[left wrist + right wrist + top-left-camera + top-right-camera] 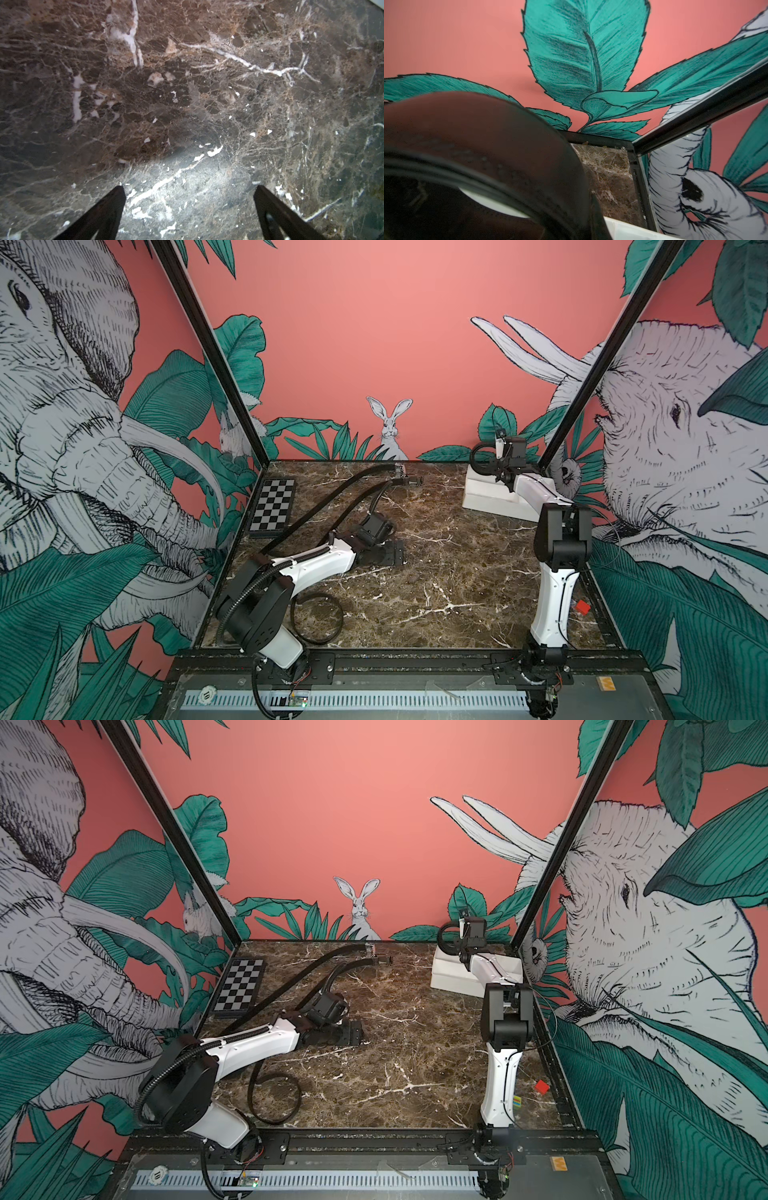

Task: Place the belts into the storage roll
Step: Place the belt in the container.

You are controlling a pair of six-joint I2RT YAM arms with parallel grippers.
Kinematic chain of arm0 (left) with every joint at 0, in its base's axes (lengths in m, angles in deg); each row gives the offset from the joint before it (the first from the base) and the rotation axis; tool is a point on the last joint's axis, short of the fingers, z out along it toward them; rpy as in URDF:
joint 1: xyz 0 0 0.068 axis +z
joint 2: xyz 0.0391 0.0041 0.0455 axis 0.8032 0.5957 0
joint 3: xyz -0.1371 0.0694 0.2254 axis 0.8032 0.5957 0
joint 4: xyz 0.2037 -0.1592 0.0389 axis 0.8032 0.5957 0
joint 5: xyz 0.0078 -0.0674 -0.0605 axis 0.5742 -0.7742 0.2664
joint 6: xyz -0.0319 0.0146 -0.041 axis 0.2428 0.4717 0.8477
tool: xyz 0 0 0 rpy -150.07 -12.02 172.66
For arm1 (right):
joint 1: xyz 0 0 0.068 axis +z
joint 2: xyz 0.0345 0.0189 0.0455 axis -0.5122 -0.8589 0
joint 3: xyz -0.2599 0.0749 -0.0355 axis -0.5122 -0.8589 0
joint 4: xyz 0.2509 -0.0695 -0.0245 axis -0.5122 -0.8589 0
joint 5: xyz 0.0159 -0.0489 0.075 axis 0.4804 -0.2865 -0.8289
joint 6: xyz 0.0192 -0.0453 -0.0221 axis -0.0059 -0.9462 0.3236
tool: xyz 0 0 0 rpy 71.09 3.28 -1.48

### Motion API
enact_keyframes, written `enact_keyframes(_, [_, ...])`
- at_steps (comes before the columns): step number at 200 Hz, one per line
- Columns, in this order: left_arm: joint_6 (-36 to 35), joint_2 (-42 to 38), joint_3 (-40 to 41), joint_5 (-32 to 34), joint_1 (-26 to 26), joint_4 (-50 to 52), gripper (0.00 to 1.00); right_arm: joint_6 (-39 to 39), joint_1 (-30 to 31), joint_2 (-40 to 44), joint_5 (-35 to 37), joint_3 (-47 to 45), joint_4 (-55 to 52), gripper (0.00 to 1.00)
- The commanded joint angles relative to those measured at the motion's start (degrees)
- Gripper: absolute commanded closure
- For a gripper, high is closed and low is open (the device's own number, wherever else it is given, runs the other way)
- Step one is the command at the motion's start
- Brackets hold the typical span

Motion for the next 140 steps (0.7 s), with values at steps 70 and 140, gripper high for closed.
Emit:
enact_keyframes(70, [0.86,0.7,-1.92,0.47,0.28,0.36,0.01,-3.55,-2.94,0.11,-0.55,-8.17,6.87,1.0])
enact_keyframes(140, [0.73,-0.52,-1.31,1.58,0.28,0.83,0.01,-7.89,-2.78,0.95,4.27,-14.71,13.38,1.0])
